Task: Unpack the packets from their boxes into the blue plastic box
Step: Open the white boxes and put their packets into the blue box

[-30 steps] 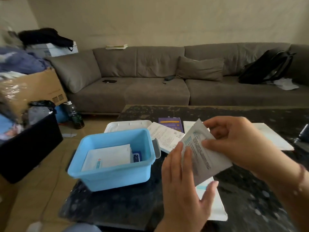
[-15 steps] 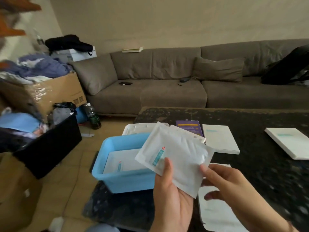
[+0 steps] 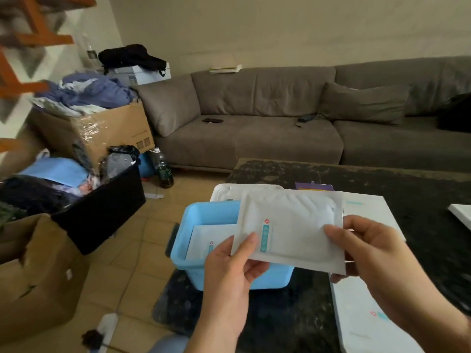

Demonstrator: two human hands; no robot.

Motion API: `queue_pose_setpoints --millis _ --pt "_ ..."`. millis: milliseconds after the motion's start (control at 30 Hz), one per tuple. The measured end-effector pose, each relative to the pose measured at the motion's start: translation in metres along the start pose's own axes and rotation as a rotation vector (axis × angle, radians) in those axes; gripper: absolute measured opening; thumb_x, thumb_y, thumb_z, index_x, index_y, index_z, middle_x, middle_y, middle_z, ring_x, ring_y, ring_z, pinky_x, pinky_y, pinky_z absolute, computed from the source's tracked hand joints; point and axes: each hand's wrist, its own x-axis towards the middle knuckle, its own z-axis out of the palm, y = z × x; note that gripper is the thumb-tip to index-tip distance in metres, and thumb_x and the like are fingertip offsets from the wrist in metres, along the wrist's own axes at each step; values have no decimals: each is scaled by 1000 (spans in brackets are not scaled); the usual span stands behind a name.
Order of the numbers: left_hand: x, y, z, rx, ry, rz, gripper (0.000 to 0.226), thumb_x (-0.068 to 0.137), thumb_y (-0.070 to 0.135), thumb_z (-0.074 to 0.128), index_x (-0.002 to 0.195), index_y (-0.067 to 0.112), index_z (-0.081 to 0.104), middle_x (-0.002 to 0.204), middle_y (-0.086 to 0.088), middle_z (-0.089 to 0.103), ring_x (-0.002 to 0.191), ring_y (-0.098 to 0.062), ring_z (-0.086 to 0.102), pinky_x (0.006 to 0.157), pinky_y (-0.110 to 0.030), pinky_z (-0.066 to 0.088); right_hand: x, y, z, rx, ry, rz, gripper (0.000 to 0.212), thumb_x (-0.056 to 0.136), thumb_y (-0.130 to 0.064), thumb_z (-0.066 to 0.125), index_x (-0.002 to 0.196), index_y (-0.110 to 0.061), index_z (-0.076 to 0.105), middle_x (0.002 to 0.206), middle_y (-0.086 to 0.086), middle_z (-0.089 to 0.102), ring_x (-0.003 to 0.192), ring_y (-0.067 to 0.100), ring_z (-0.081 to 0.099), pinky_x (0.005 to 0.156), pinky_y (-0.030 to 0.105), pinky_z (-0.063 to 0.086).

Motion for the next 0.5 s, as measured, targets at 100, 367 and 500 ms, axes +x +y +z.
queue_pose_setpoints --millis 100,367,500 --pt "18 25 -16 322 20 129 42 74 27 75 115 21 67 103 -1 75 94 -17 73 72 -37 60 16 -10 16 11 -68 -38 16 92 -21 61 107 -27 63 88 -4 77 78 19 75 61 38 62" --pt "98 88 -52 1284 86 695 43 86 21 73 127 29 59 127 11 57 111 -5 57 95 -30 50 92 -12 74 -129 -118 176 25 94 -13 60 116 -24 54 105 4 64 76 20 68 48 31 59" --pt "114 79 -59 1544 -299 498 45 87 27 72 129 35 57 126 16 56 113 -2 52 95 -29 46 102 5 97 -191 -210 281 26 96 -10 57 119 -20 53 105 6 62 70 21 69 46 30 57"
